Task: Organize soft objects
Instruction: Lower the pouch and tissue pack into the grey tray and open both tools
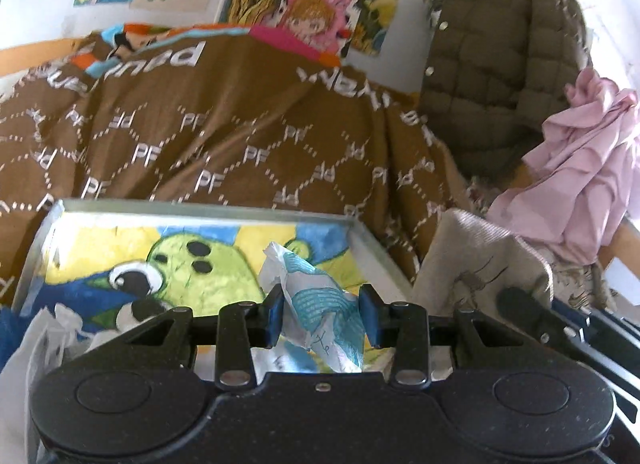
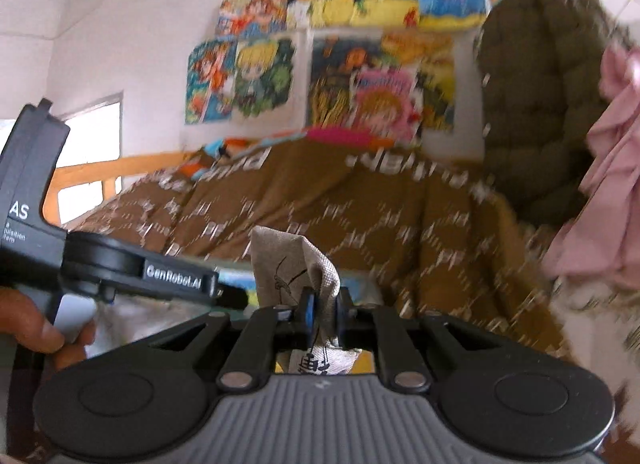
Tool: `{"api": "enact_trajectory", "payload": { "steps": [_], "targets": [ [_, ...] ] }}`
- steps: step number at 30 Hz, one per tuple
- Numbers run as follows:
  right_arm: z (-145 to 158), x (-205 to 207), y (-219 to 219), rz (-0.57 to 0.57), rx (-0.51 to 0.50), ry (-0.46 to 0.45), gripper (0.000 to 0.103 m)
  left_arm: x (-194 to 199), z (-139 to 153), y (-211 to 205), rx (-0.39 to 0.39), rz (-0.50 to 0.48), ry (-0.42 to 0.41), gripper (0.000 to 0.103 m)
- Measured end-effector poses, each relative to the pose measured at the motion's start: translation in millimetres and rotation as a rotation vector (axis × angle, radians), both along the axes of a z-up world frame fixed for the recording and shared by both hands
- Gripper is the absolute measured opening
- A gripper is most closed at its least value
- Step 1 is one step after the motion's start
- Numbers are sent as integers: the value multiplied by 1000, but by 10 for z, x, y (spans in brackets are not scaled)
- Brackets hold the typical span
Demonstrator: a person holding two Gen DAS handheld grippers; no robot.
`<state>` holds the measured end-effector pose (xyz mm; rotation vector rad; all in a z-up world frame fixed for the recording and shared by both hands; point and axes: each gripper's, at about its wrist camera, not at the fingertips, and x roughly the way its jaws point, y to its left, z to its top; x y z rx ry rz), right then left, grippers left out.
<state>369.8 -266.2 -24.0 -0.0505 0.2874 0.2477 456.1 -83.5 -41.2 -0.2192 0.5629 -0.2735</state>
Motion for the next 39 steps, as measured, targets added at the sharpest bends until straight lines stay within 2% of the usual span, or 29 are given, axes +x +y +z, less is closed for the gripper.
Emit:
{"api": "enact_trajectory", "payload": {
  "steps": [3,4,7,11,16,24,30,39],
  "targets": [
    [-34,38,21,8,12,43,14,0,-45,54,-5,9,21,41],
    [-34,42,13,6,23,50,17,-4,-52,68,-6,11,27,41],
    [-37,92,-58,-5,89,93,27,-6,-68,82,-4,9,51,41],
    [-68,162,-214,-45,165,133,29,19,-63,49,5,11,70,41],
    [-78,237,-358,-84,203,141,43,81,-56,-17,4,17,91,42],
    [-115,270,-404,-123,201,157,68,152,-124,-74,-1,23,117,45],
    [-80,260,-447,-144,194,145,83,143,-129,-93,-12,23,121,56],
    [-29,225,-491,-142,192,135,92,29,-92,-128,-2,14,106,71]
  ]
}}
